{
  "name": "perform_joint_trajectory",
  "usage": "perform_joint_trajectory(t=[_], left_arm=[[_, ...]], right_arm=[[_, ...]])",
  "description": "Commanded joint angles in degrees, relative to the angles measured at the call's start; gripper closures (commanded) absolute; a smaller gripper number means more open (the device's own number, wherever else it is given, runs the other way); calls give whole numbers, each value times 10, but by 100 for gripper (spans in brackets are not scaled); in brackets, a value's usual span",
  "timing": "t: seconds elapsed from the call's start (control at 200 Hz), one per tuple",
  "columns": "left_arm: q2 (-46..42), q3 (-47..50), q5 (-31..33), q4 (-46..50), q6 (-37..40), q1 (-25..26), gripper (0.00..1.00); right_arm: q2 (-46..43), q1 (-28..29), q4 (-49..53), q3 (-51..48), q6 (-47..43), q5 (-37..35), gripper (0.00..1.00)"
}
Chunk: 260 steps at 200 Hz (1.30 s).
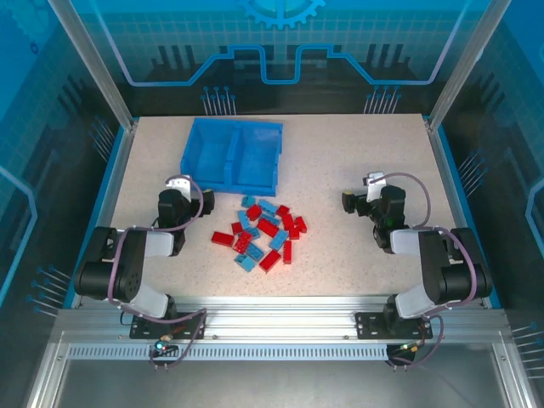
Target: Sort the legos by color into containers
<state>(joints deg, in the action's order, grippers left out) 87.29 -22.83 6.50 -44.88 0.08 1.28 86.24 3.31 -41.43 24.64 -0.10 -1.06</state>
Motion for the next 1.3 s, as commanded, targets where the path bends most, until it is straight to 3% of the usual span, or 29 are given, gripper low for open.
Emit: perform_joint_trajectory(t=[0.0,0.635,0.78,0.855,0.925,1.036,1.101,1.296], left_arm=[[-4,-9,-14,-3,-4,-6,1],[-3,-8,-14,-5,-4,-6,1],[-5,-7,-12,-9,-3,-6,1],[-30,-5,3,7,-4,-1,1],[-86,-19,40,86,-9,11,1],[-181,-68,107,264,-51,43,1],[-223,-114,138,387,-120,61,1],[-231,-264,67,714,-328,133,1]], right_arm=[[-1,-3,-6,8,-8,-2,0],[-3,-5,-7,7,-5,1,0],[-65,-2,91,34,2,-14,0],[-132,7,253,90,51,-46,0],[-176,15,460,171,149,-67,0],[-197,38,690,272,232,-12,0],[-204,65,747,294,241,20,0],[-177,157,845,344,286,101,0]])
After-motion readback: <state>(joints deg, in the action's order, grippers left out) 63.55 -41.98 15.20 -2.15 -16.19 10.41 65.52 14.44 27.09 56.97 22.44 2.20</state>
